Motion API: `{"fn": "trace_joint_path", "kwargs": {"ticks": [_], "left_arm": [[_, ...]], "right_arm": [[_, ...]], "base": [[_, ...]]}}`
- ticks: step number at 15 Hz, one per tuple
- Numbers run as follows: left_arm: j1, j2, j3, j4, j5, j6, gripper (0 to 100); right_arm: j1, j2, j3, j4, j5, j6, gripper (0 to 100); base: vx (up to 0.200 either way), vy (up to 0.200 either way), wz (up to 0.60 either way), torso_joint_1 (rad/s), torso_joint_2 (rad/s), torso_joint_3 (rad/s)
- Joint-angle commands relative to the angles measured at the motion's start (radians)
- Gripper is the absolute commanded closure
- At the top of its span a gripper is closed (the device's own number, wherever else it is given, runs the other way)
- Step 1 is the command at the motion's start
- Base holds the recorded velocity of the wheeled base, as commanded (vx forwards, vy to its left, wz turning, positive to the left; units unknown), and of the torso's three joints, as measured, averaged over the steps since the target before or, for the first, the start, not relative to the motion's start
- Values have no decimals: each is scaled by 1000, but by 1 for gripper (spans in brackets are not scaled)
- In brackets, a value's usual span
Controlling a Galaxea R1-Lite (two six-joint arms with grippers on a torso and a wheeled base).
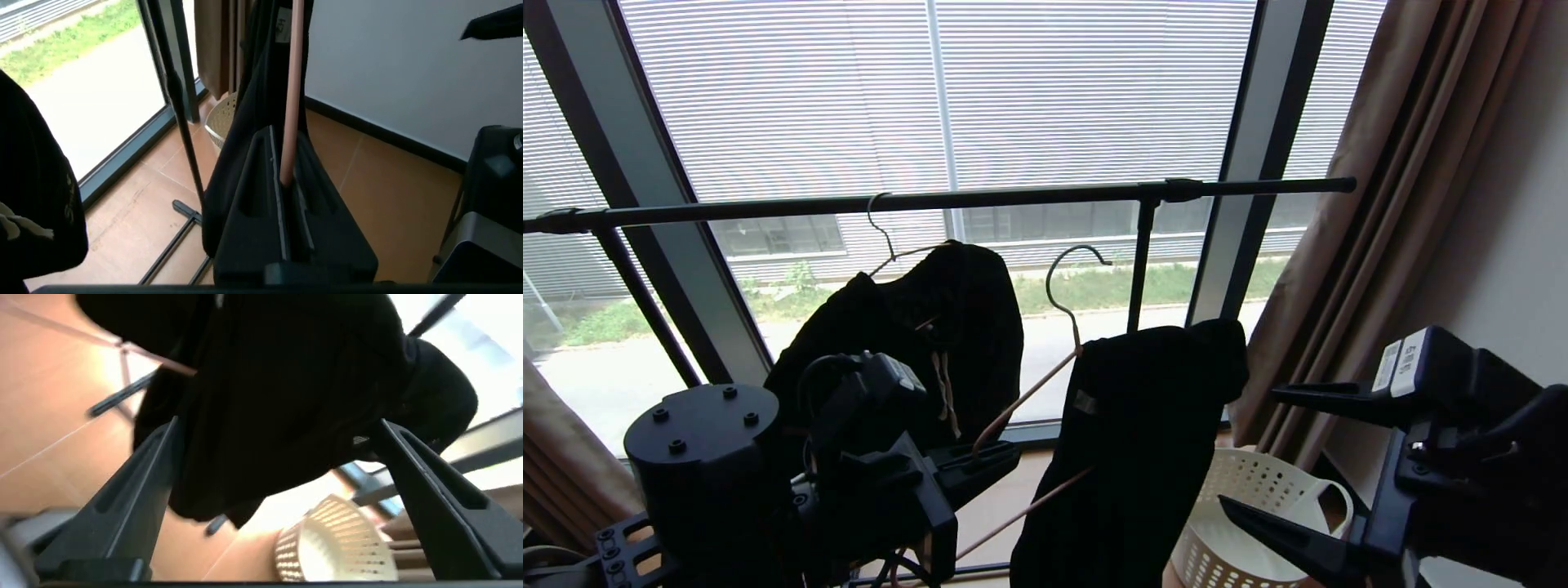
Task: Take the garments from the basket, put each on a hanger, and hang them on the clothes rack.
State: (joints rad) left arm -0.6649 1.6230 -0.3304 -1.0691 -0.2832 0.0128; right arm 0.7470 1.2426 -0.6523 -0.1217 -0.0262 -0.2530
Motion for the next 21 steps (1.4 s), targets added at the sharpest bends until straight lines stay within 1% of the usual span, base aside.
{"fn": "trace_joint_path", "kwargs": {"ticks": [1, 2, 3, 4, 5, 6, 7, 9, 10, 11, 14, 16, 21], "left_arm": [[13, 0, 19, 0, -8, 1, 100], [11, 0, 34, -2, -34, 16, 100], [11, 0, 37, -2, -44, 24, 100], [11, -2, 50, -5, -94, 70, 100], [11, -2, 53, -8, -100, 78, 100], [7, -2, 57, -23, -102, 87, 100], [4, -2, 59, -31, -103, 87, 100], [-5, -3, 64, -51, -137, 88, 100], [-9, -3, 64, -51, -154, 88, 100], [-15, -8, 64, -51, -154, 88, 100], [-38, -34, 62, -51, -160, 87, 100], [-41, -38, 60, -51, -160, 87, 100], [-41, -34, 57, -69, -160, 85, 100]], "right_arm": [[-169, -71, -174, 192, 190, -45, 0], [-239, -37, -251, 286, 285, -117, 0], [-252, -26, -265, 304, 301, -135, 0], [-296, 40, -336, 398, 362, -264, 0], [-304, 63, -357, 427, 381, -301, 0], [-307, 115, -437, 540, 439, -394, 0], [-307, 150, -500, 623, 471, -445, 0], [-318, 268, -688, 849, 528, -603, 0], [-318, 339, -791, 953, 574, -612, 0], [-318, 390, -837, 982, 578, -617, 0], [-318, 482, -879, 981, 594, -628, 0], [-314, 506, -876, 979, 608, -628, 0], [-314, 522, -866, 976, 608, -628, 0]], "base": [[0, 0, 0, 0, 0, 0], [0, 0, 0, 0, 0, 0], [0, 0, 0, 0, 0, 0], [0, 0, 0, 0, 0, 0], [0, 0, 0, 0, 0, 0], [0, 0, 0, 0, 0, 0], [0, 0, 0, 0, 0, 0], [0, 0, 0, 0, 0, 0], [0, 0, 0, 0, 0, 0], [0, 0, 0, 0, 0, 0], [0, 0, 0, 0, 0, 0], [0, 0, 0, 0, 0, 0], [0, 0, 0, 0, 0, 0]]}}
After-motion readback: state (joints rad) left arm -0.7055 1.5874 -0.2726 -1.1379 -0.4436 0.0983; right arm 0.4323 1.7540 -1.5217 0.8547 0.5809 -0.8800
